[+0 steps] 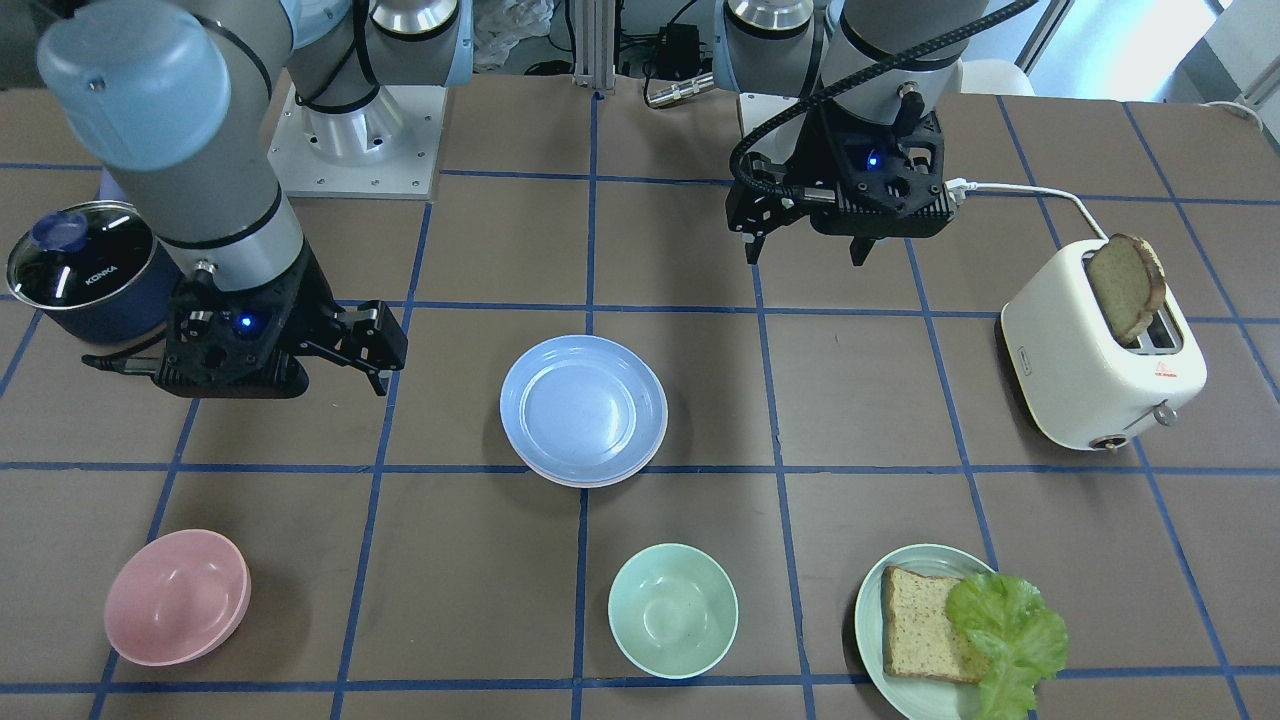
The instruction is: Stack three plates with pink and blue
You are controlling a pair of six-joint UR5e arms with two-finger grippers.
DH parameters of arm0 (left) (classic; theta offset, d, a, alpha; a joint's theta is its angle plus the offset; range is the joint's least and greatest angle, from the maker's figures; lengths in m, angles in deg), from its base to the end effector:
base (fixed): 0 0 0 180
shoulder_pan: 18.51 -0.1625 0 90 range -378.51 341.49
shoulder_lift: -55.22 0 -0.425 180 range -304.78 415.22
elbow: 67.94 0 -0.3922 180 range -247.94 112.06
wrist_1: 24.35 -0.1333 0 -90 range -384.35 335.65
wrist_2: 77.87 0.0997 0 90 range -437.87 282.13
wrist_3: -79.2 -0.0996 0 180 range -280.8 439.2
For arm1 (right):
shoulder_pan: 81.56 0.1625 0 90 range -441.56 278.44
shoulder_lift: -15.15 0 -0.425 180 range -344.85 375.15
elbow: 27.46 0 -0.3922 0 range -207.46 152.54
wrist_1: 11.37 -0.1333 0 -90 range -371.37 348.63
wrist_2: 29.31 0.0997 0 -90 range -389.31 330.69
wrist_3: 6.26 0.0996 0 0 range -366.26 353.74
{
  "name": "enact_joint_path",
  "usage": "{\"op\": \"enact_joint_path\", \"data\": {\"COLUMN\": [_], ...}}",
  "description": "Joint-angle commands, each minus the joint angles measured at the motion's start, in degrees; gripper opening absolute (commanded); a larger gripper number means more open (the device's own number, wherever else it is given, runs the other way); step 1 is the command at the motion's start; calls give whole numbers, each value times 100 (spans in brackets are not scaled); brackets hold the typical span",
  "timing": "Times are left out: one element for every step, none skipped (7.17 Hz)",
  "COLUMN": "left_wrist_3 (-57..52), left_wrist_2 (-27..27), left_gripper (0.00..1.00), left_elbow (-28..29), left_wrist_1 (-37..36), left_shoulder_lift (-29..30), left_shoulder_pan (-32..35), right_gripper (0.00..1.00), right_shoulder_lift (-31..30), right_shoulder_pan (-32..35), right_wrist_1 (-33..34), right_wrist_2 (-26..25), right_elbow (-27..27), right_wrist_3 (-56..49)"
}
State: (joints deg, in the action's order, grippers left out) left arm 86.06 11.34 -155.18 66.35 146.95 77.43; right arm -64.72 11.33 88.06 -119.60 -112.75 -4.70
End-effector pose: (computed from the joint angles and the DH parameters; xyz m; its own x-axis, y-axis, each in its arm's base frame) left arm -0.1862 -0.4886 0.4953 -0.9998 -0.0160 0.0144 -0.0160 0.9999 -0.0041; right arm 0.1614 -0.5642 0.4514 -0.9997 -0.0229 0.0031 -0.0231 0.9973 -0.0700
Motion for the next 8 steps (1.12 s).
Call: {"op": "enact_joint_path", "data": {"left_wrist_3": [0,0,0,9,9,0,0,0], "left_wrist_2": [0,0,0,-17,-18,-9,-9,-9], "left_gripper": [100,100,100,100,100,100,100,100], "left_elbow": [-3,-3,-12,23,32,41,-3,-3], "left_wrist_1": [0,0,0,0,9,9,9,0], "left_shoulder_lift": [-6,-6,-6,3,3,3,3,3], "left_shoulder_pan": [4,4,-5,-23,-23,-23,-23,-23], "right_gripper": [100,100,100,100,100,100,100,100], "right_shoulder_lift": [-501,-495,-495,-547,-583,-574,-574,-531], "right_shoulder_pan": [45,-16,-104,-200,-201,-219,-236,-236], "right_wrist_1": [-712,-609,-356,-301,-292,-231,-169,-143], "right_wrist_2": [-84,-24,3,-6,-6,3,3,-6], "right_elbow": [85,-170,-216,-216,-216,-216,-190,-198], "right_wrist_3": [-42,-364,-628,-692,-666,-605,-596,-605]}}
